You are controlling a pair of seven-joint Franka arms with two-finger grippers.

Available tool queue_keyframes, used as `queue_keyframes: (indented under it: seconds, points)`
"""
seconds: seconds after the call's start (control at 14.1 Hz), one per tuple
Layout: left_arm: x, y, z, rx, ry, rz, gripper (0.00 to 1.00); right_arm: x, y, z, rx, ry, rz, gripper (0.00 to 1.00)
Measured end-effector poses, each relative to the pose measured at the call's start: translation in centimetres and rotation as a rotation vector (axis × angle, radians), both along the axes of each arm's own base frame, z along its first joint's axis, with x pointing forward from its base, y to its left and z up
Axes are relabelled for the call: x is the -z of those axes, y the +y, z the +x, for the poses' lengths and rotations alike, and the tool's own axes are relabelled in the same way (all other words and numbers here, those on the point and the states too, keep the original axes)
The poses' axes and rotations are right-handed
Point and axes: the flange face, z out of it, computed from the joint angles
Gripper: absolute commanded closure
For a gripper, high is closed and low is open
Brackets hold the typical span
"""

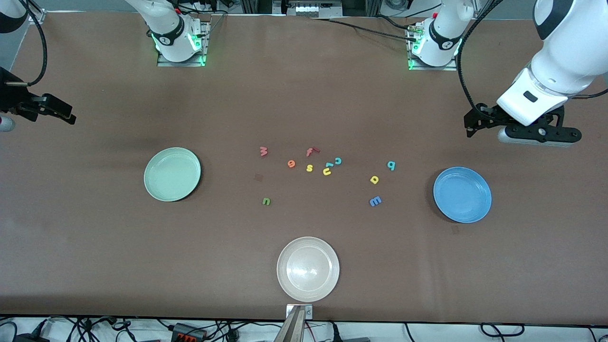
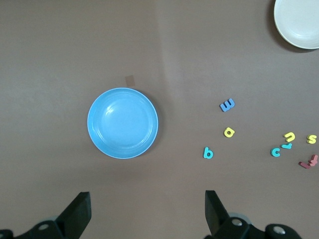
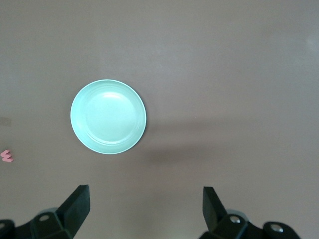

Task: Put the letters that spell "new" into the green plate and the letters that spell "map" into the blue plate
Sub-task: 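Move the right gripper over the pink letter M among the letters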

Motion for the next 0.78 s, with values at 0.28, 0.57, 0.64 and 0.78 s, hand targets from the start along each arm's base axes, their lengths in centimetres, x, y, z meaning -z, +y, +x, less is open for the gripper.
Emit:
queue_keyframes:
  seconds: [0.28, 0.57, 0.64, 0.78]
  points:
    - [0.2, 2.0, 0.4, -0.041, 0.007, -0.016, 0.00, 0.0, 0.1, 0.0, -0.002, 0.000, 0.000, 0.00]
    - [0.7, 2.8, 0.7, -0.058, 0.017, -0.029, 0.00, 1.9, 3.0, 1.0, -0.055, 0.034, 0.002, 0.00]
    - [0.7, 2.7, 0.8, -0.057, 0.017, -0.029, 0.00, 2.9, 4.5, 1.4, -0.082, 0.052, 0.002, 0.00]
    - [0.7, 2.7, 0.8, -0.057, 0.016, -0.029, 0.00, 5.1, 8.3, 2.4, -0.146, 0.071, -0.001, 0.00]
